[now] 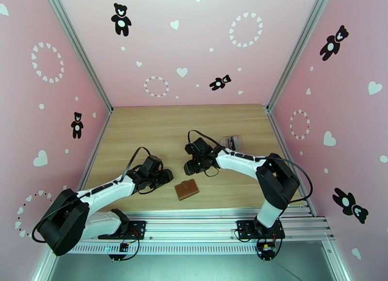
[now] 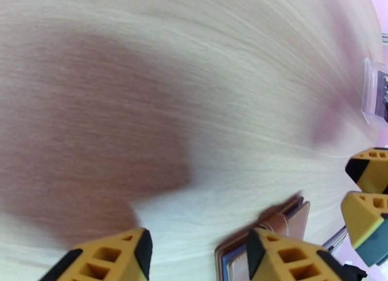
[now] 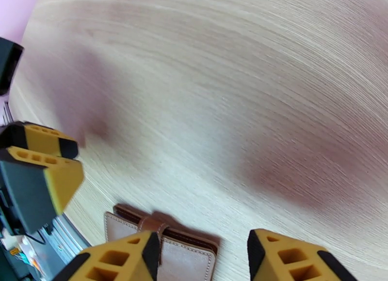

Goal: Put the credit cards into the card holder

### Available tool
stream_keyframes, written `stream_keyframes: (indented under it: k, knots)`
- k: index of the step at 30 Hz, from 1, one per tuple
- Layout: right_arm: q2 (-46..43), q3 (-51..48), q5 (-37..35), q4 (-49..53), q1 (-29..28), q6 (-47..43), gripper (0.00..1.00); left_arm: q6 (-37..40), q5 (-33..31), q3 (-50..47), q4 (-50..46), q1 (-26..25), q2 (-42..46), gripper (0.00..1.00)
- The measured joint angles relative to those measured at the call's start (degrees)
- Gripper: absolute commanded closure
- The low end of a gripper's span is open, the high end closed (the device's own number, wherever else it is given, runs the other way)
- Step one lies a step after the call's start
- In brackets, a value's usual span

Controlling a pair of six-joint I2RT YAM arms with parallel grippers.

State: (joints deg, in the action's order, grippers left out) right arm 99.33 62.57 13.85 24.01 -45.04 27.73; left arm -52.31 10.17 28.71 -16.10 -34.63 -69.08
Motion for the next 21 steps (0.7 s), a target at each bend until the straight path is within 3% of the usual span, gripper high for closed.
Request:
stream_keyframes:
  k: [3,6,8,12,16,21]
  knots:
    - [0.0,0.0,-0.5,1.6,0.0,-1.2,0.45,0.7,0.8,-0.1,-0.9,-3.8,2.3,0.54]
    - [0.0,0.2,-0.6,2.5,0.0,-2.0,0.46,0.2,1.3,-0.4,-1.5,-11.9,3.6,0.57]
    - [0.2,1.4,-0.4,3.5,0.0,-2.5,0.48,-0.7,1.2,-0.6,-2.3,-17.4,4.7,0.67]
    - [2.4,5.3,0.9,3.6,0.0,-2.8,0.51,-3.5,0.8,-1.5,-2.8,-25.1,7.4,0.69]
    - [4.8,7.1,2.8,3.2,0.0,-2.6,0.56,-5.1,1.0,-2.2,-0.2,-28.0,5.7,0.74]
    - [6.8,7.3,5.2,3.0,0.0,-2.1,0.6,-5.7,1.5,-1.5,5.7,-28.9,-4.2,0.75]
